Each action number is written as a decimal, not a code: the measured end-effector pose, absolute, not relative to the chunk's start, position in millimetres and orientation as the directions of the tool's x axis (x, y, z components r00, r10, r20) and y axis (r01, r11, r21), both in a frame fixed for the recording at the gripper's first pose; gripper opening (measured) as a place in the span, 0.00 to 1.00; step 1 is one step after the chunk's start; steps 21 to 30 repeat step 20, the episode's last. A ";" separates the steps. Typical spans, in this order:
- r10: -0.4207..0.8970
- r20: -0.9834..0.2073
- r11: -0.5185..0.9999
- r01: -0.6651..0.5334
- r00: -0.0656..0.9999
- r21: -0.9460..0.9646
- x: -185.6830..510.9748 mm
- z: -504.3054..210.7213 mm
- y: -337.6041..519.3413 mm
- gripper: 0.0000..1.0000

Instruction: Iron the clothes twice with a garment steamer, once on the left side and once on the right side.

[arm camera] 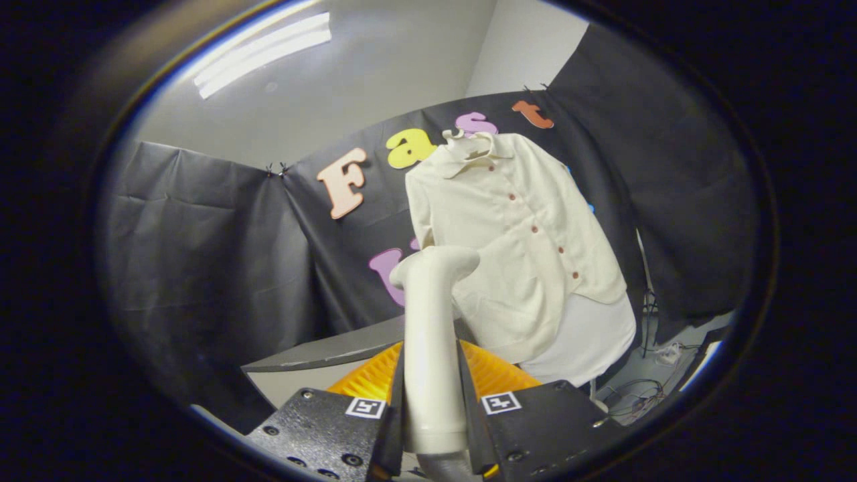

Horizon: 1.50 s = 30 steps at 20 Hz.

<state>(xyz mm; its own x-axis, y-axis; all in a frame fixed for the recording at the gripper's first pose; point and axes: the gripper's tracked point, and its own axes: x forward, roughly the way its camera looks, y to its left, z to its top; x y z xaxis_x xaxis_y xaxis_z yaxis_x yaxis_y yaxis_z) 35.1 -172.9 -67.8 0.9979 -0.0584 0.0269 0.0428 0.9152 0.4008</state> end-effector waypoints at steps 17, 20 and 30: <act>0.056 0.125 0.985 -0.075 0.991 0.154 2.4 -2.7 -17.7 0.37; 0.055 0.103 0.981 -0.073 0.993 0.177 6.1 -4.0 -23.3 0.37; 0.055 0.103 0.981 -0.073 0.993 0.177 6.1 -4.0 -23.3 0.37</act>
